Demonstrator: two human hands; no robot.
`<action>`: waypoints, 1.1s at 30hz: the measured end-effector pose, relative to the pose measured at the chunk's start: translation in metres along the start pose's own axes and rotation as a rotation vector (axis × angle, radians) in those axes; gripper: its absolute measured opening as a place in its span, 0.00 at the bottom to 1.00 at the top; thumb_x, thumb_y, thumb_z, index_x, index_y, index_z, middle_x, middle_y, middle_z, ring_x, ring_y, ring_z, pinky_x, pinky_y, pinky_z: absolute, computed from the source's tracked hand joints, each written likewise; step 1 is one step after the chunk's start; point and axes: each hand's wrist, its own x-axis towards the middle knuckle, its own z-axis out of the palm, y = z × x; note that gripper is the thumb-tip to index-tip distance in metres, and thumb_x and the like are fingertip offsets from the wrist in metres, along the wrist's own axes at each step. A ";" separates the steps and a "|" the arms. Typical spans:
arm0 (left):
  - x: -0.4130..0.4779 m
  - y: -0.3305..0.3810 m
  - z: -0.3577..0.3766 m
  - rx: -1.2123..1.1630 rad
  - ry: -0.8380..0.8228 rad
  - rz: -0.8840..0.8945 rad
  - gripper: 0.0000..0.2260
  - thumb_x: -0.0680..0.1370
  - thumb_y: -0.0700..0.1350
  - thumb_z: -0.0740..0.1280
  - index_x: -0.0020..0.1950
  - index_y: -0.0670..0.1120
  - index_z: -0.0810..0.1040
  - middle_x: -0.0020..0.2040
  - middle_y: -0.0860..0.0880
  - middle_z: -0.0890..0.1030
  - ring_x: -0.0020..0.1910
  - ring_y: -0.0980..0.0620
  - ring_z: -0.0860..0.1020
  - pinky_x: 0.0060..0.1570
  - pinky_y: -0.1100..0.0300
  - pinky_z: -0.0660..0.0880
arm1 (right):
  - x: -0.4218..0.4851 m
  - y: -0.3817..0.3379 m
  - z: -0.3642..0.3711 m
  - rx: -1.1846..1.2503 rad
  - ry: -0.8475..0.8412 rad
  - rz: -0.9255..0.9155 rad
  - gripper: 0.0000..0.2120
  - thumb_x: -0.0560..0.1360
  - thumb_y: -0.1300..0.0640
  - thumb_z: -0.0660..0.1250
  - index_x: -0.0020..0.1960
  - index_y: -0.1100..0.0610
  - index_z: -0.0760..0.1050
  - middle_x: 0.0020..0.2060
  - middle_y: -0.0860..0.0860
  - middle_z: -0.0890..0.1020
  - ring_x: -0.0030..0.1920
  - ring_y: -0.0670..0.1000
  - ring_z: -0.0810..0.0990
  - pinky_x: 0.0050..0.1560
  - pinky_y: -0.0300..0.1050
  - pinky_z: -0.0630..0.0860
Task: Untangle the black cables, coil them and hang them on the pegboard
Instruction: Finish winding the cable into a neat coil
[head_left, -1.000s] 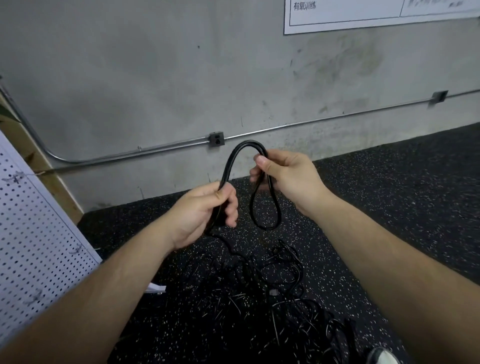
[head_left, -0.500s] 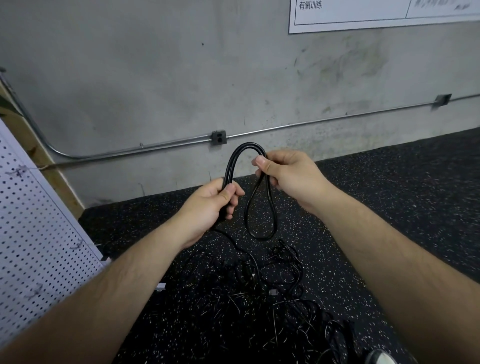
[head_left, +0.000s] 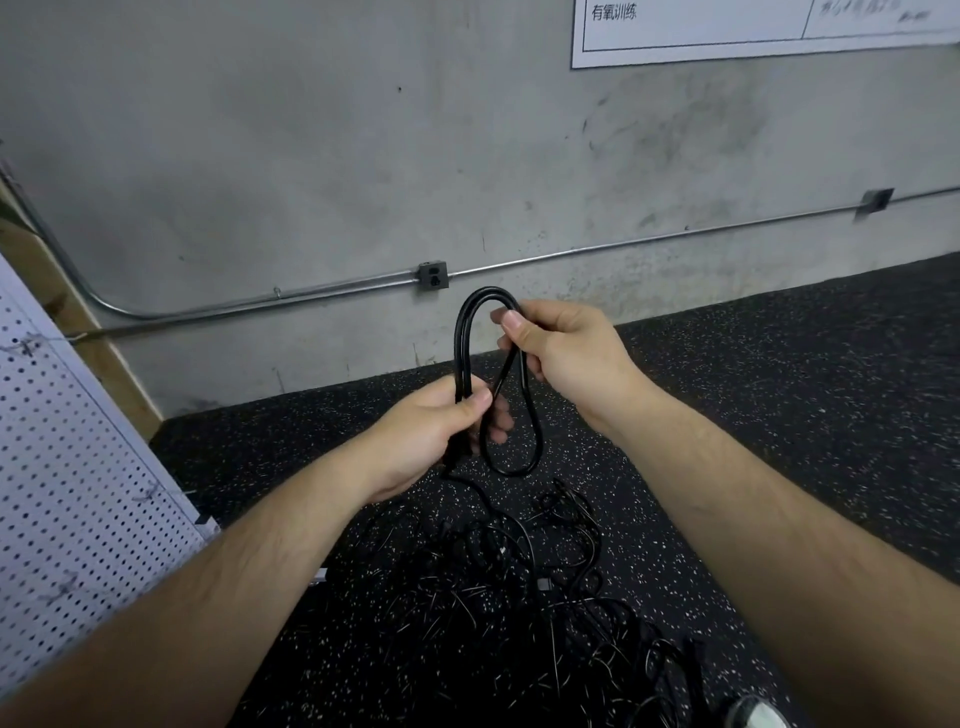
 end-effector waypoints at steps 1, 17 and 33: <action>-0.001 0.001 0.001 -0.014 -0.026 -0.007 0.09 0.85 0.43 0.60 0.55 0.42 0.79 0.46 0.47 0.84 0.48 0.48 0.82 0.56 0.49 0.75 | 0.000 0.001 0.001 -0.015 0.002 -0.013 0.06 0.81 0.57 0.67 0.50 0.50 0.83 0.39 0.48 0.84 0.29 0.36 0.76 0.37 0.33 0.71; -0.001 0.023 -0.029 -0.324 0.212 0.127 0.10 0.86 0.42 0.56 0.49 0.42 0.73 0.32 0.53 0.69 0.28 0.55 0.64 0.36 0.59 0.72 | -0.032 0.114 0.021 -0.601 -0.886 0.387 0.18 0.80 0.58 0.67 0.69 0.48 0.74 0.63 0.46 0.79 0.62 0.48 0.77 0.63 0.44 0.72; -0.022 0.024 -0.053 -0.371 0.166 0.112 0.09 0.85 0.40 0.59 0.57 0.38 0.78 0.49 0.40 0.86 0.54 0.41 0.85 0.59 0.49 0.81 | -0.033 0.150 0.058 -0.572 -0.681 0.528 0.14 0.87 0.50 0.54 0.51 0.56 0.75 0.41 0.47 0.82 0.30 0.36 0.78 0.33 0.31 0.70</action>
